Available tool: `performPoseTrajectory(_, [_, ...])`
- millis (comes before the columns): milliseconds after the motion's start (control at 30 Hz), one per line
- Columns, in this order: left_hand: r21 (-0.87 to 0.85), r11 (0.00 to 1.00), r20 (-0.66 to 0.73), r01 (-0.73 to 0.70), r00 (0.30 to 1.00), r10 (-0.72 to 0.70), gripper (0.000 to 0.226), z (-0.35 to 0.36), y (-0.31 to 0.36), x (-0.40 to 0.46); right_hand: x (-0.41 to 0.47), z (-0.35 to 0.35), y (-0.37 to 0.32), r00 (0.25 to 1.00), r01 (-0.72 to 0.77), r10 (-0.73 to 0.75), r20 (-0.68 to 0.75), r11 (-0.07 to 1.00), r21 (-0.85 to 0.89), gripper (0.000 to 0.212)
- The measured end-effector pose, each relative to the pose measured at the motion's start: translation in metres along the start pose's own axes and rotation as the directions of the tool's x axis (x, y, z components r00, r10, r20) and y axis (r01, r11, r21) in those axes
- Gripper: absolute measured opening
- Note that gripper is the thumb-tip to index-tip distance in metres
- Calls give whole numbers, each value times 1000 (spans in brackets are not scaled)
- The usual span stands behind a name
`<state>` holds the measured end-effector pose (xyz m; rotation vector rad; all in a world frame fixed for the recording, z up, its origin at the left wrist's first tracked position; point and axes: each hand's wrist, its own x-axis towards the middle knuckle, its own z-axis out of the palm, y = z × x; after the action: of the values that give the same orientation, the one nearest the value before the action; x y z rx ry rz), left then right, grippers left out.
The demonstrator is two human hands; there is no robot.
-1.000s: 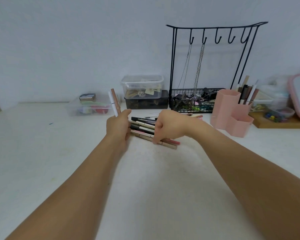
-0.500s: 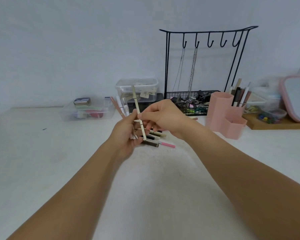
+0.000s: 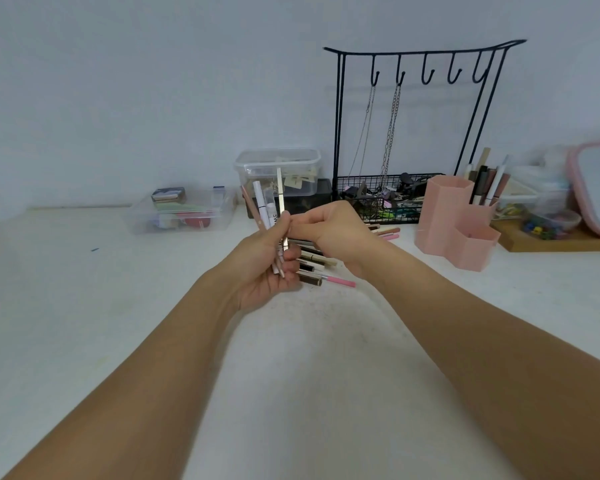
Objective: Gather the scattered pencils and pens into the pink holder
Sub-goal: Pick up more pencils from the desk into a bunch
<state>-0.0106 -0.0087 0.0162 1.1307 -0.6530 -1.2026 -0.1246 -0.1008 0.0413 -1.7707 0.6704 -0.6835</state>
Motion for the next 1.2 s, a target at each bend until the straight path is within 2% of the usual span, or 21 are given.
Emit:
performPoseTrajectory(133, [100,993,-95,-70,992,80,26,-4,2,3,2,-5,-2,998,-10,16,68,996,-83,15])
performPoseTrajectory(200, [138,984,-175,-108,976,132,25,-7,2,5,4,-9,-4,995,39,-16,96,968,-247,10])
performPoseTrajectory(300, [126,982,-300,-144,938,176,39,-13,3,8,6,-12,-5,970,167,-16,242,765,-622,16])
performPoseTrajectory(367, [86,983,-330,-162,926,182,44,-17,5,9,6,-8,-2,955,197,43,295,651,-733,19])
performPoseTrajectory(533, [110,988,-295,-112,945,140,51,-25,9,8,5,3,5,963,223,6,271,550,-805,19])
performPoseTrajectory(767, [88,995,-279,-53,957,76,45,-21,4,12,0,4,0,956,208,69,285,527,-824,19])
performPoseTrajectory(900, [58,997,-273,-50,960,64,44,-19,5,12,-1,-2,-2,949,200,88,303,572,-795,24])
performPoseTrajectory(1033, [-14,997,-297,-74,953,67,46,-19,9,10,4,-33,-13,954,88,130,270,739,-667,26])
performPoseTrajectory(1200, [-59,996,-187,-62,981,50,51,-11,6,8,3,-40,-21,959,-17,93,268,962,-272,18])
